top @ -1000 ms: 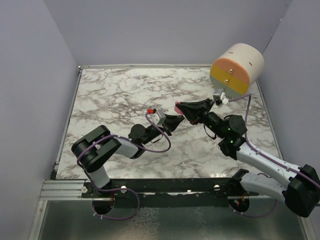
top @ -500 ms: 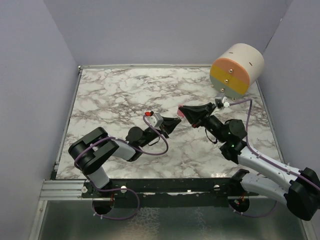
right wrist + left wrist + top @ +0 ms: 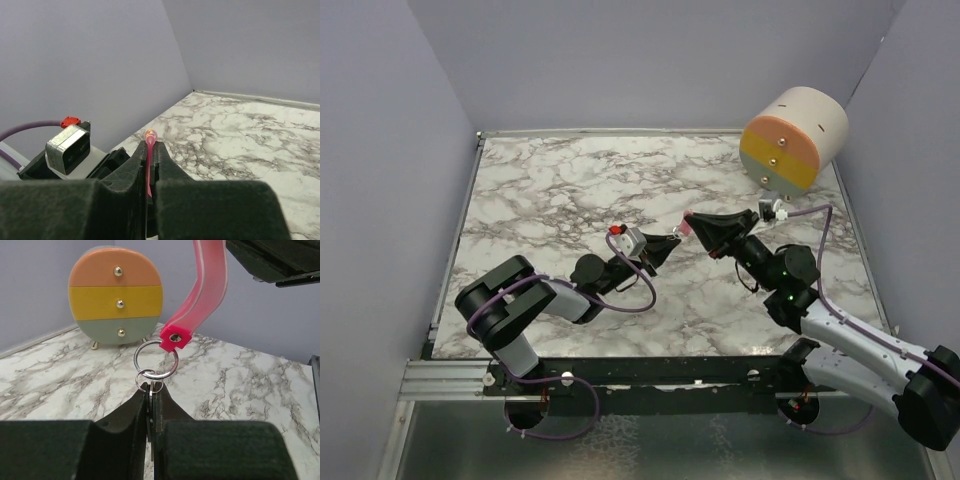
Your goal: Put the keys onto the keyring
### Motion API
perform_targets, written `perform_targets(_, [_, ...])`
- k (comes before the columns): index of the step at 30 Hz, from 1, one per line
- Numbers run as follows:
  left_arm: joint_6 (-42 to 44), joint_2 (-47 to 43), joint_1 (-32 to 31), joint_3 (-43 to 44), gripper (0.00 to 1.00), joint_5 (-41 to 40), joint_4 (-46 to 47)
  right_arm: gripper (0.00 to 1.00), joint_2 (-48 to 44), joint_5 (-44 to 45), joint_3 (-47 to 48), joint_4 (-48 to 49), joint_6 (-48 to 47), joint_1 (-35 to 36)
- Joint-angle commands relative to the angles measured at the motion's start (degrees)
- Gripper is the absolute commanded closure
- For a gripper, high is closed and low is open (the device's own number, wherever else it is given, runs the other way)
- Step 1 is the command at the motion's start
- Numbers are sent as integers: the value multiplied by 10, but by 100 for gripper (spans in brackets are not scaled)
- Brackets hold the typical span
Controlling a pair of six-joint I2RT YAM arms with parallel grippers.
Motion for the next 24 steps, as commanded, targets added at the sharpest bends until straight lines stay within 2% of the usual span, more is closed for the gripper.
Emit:
perform_targets(1, [13, -19, -3, -4, 100, -16, 82, 99, -12, 21, -6, -11, -6, 2])
perform_targets(14, [43, -38, -3, -1, 100, -24, 44, 99, -30, 30, -17, -36, -4, 2])
perform_targets(24, [99, -49, -3, -5, 100, -22, 21, 96, -45, 42, -20, -68, 0, 2])
